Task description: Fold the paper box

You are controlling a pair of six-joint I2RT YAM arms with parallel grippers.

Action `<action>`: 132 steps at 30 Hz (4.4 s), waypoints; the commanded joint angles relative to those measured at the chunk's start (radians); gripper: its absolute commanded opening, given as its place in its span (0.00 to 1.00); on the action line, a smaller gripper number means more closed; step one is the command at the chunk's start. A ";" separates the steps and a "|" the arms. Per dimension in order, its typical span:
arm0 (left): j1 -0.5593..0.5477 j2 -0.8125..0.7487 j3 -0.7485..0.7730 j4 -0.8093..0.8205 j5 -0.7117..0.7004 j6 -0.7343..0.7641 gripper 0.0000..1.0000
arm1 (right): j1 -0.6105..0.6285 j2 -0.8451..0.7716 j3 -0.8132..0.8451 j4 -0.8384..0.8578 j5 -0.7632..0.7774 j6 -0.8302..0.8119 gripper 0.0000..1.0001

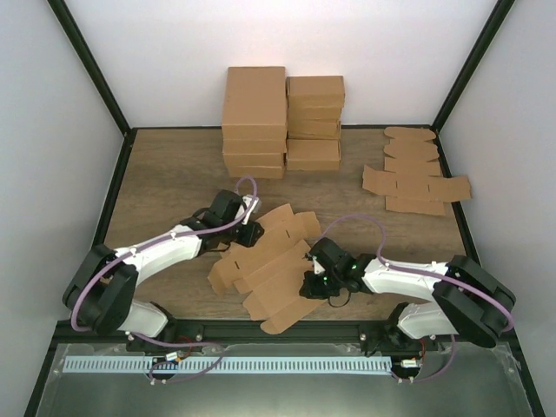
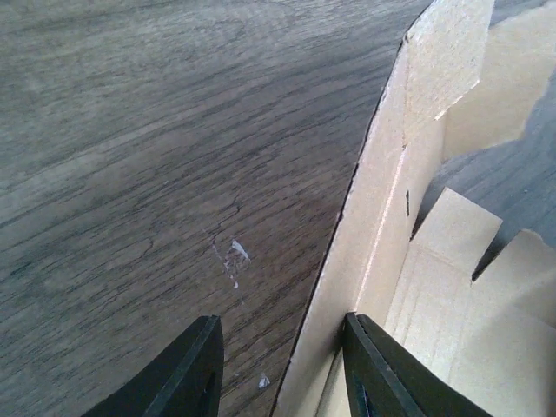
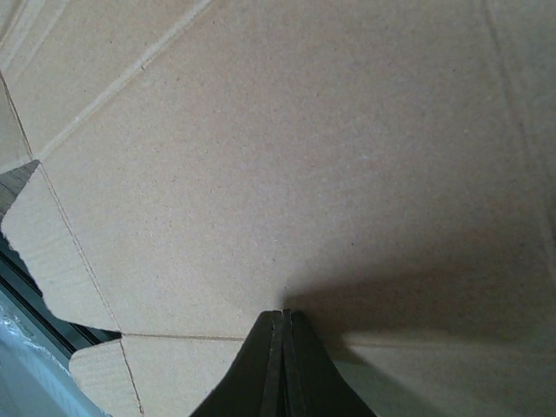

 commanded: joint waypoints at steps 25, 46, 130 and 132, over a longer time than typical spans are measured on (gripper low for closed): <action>-0.156 -0.076 0.055 -0.102 0.068 -0.018 0.61 | -0.001 0.031 0.059 -0.066 0.081 -0.027 0.01; -0.155 -0.052 0.044 -0.079 0.093 -0.040 0.63 | -0.002 -0.149 0.144 0.046 0.133 0.148 0.22; -0.157 -0.155 -0.049 -0.058 0.095 -0.121 0.60 | -0.003 -0.371 -0.042 0.263 0.236 0.376 0.24; -0.157 -0.155 -0.050 -0.056 0.099 -0.121 0.60 | -0.003 -0.337 -0.019 0.281 0.229 0.383 0.25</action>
